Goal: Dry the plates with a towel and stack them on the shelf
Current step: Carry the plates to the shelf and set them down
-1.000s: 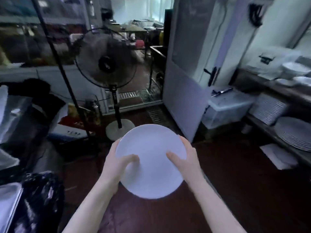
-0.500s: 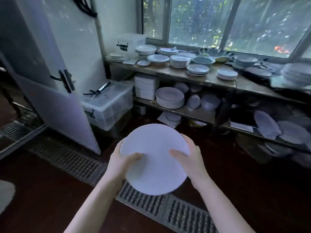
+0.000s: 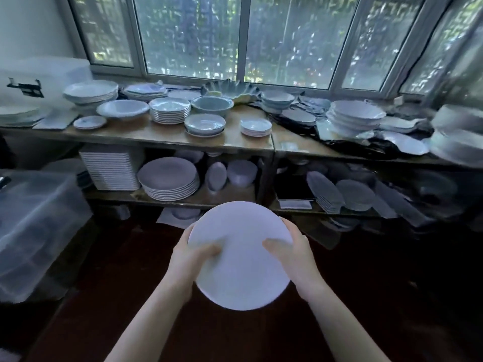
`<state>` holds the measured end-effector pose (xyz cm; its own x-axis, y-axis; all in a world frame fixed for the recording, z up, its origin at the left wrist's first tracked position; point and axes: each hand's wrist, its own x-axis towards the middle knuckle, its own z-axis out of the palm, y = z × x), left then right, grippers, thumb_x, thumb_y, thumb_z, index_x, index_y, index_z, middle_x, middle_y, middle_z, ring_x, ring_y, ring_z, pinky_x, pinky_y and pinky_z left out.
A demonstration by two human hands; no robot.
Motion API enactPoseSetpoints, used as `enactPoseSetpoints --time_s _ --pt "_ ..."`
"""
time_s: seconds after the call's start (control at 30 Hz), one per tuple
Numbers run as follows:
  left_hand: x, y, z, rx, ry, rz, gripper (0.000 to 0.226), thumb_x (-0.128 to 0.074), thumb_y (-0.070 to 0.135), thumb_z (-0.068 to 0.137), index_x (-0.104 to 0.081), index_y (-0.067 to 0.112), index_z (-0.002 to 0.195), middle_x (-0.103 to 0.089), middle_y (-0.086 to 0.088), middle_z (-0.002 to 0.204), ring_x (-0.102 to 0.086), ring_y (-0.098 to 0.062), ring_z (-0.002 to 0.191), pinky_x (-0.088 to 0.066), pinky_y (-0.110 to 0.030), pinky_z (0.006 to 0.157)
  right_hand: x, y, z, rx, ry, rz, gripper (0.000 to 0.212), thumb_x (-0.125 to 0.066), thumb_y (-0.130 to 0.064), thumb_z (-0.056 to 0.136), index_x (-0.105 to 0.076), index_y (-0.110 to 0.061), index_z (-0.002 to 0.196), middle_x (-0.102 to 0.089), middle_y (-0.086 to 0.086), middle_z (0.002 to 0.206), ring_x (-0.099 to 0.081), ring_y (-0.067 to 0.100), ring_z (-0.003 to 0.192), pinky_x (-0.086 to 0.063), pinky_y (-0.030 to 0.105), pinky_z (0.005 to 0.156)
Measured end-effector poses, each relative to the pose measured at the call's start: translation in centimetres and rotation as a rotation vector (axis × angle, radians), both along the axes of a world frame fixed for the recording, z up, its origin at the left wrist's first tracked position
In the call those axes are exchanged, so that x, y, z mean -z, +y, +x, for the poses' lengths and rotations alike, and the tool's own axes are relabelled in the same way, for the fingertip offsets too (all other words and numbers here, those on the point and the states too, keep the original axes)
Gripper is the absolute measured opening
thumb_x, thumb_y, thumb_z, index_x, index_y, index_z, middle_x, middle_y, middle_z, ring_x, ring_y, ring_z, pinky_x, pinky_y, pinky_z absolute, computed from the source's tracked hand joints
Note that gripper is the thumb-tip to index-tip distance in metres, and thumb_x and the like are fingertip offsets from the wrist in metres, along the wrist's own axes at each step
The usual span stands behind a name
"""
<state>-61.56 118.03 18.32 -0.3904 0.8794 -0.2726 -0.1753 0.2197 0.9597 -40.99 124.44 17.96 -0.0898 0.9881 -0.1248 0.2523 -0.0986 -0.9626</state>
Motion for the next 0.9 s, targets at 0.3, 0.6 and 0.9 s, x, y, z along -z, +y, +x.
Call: enactPoseSetpoints --time_s 0.3,0.6,0.9 --pt "-1.3 22.5 -0.1 0.086 -0.008 0.026 0.069 -0.074 0.017 0.053 -0.063 0.038 0.118 -0.074 0.01 0.108 -0.071 -0.014 0.096 -0.057 -0.03 0.072 -1.0 21.0 0.4 0.097 -0.037 0.05 0.075 -0.069 -0.037 0.06 -0.053 -0.032 0.133 -0.055 0.011 0.127 -0.053 0.027 0.119 -0.049 0.048 0.099" --pt "-0.4 44.7 1.5 -0.003 0.018 -0.006 0.054 -0.079 0.007 0.066 -0.064 0.037 0.109 -0.074 0.0 0.107 -0.07 -0.027 0.094 -0.053 -0.035 0.063 0.4 44.9 1.4 0.034 -0.028 0.039 0.065 -0.076 -0.027 0.069 -0.055 -0.026 0.13 -0.056 0.013 0.123 -0.06 0.026 0.108 -0.053 0.046 0.094" --pt "-0.9 63.1 0.8 -0.107 -0.005 -0.063 0.069 -0.078 0.019 0.051 -0.062 0.04 0.114 -0.07 0.002 0.114 -0.069 -0.026 0.104 -0.057 -0.053 0.091 -0.1 64.4 0.3 -0.036 -0.038 0.015 0.062 -0.077 -0.023 0.07 -0.057 -0.018 0.129 -0.06 0.013 0.12 -0.058 0.029 0.114 -0.05 0.049 0.097"
